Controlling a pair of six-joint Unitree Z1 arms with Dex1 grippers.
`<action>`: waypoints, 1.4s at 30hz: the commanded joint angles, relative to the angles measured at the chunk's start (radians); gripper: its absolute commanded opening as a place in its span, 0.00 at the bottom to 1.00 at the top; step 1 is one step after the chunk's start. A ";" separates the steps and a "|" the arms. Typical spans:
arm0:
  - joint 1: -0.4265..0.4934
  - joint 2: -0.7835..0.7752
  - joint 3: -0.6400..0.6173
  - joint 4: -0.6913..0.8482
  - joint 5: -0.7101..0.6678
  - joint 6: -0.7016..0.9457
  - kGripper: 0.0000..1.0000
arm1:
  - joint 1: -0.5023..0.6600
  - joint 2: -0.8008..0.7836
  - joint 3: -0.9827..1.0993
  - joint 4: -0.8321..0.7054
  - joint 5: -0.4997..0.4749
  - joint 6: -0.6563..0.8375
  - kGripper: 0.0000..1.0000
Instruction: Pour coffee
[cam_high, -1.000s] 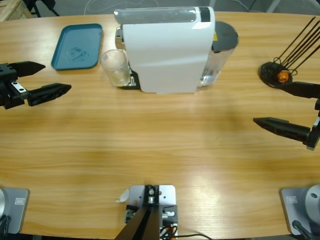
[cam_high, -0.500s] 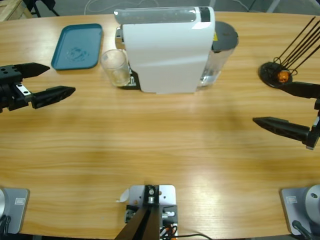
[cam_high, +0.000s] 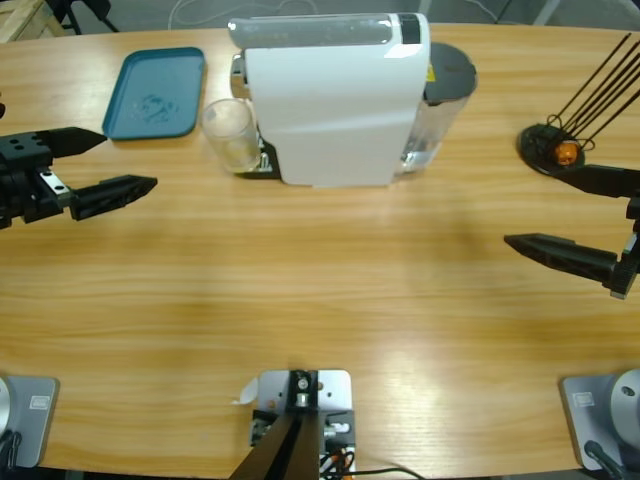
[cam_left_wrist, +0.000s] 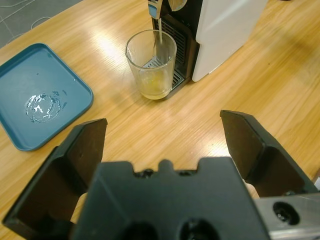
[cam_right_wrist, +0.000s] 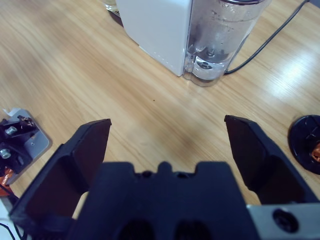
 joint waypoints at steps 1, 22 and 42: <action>-0.009 0.049 0.037 -0.017 -0.017 0.008 1.00 | 0.010 0.034 0.029 -0.013 -0.001 0.018 1.00; -0.023 0.057 0.042 -0.029 -0.016 0.005 1.00 | 0.012 0.022 0.033 -0.011 0.003 0.020 1.00; -0.022 0.074 0.044 -0.043 -0.014 0.005 1.00 | 0.019 0.046 0.035 -0.023 0.005 0.023 1.00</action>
